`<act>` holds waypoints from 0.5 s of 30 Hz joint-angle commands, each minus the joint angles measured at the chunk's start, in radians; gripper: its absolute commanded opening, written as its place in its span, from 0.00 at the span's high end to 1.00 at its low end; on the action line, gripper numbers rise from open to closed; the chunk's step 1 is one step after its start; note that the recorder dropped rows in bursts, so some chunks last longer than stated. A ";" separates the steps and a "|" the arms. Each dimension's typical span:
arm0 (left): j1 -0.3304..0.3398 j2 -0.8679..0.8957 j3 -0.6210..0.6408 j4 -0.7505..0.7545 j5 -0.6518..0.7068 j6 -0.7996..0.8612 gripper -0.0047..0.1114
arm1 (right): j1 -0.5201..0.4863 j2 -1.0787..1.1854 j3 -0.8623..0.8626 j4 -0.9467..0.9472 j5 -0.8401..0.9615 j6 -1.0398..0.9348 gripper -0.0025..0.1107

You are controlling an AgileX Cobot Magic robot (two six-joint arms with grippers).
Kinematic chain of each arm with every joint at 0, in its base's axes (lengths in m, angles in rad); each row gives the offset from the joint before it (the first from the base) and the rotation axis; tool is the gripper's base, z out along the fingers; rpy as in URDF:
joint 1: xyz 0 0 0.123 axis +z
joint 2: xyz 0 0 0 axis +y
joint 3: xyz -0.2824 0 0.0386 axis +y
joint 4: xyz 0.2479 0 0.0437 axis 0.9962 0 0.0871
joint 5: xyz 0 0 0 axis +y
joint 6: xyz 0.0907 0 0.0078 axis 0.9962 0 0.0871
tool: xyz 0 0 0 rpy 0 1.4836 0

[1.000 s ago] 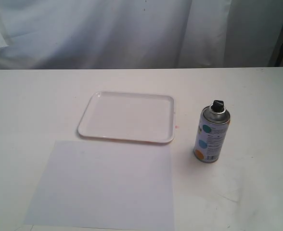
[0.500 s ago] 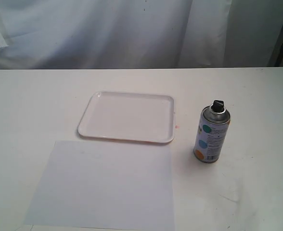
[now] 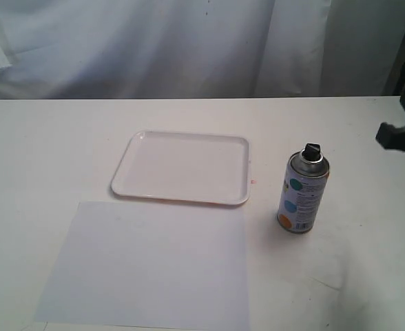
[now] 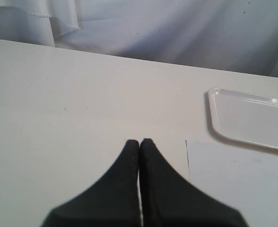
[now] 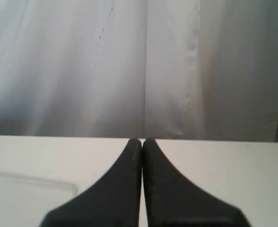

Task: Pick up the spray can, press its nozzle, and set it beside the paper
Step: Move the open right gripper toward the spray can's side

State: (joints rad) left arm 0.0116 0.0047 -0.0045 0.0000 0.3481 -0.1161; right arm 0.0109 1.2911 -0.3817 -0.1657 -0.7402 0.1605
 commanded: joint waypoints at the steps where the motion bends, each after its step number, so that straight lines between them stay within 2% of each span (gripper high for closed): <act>1: 0.000 -0.005 0.005 0.000 -0.007 -0.004 0.96 | 0.007 0.082 0.116 -0.013 -0.168 0.009 0.98; 7: 0.000 -0.005 0.005 0.000 -0.007 -0.004 0.96 | 0.007 0.159 0.235 -0.063 -0.236 0.004 0.98; 12: 0.000 -0.005 0.005 0.000 -0.007 -0.004 0.96 | 0.007 0.208 0.248 -0.230 -0.196 -0.015 0.98; 15: 0.000 -0.005 0.005 0.000 -0.007 -0.004 0.96 | 0.007 0.219 0.248 -0.269 -0.158 -0.015 0.98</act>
State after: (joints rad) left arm 0.0116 0.0047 -0.0045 0.0000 0.3481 -0.1161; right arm 0.0109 1.5013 -0.1386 -0.3834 -0.9193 0.1548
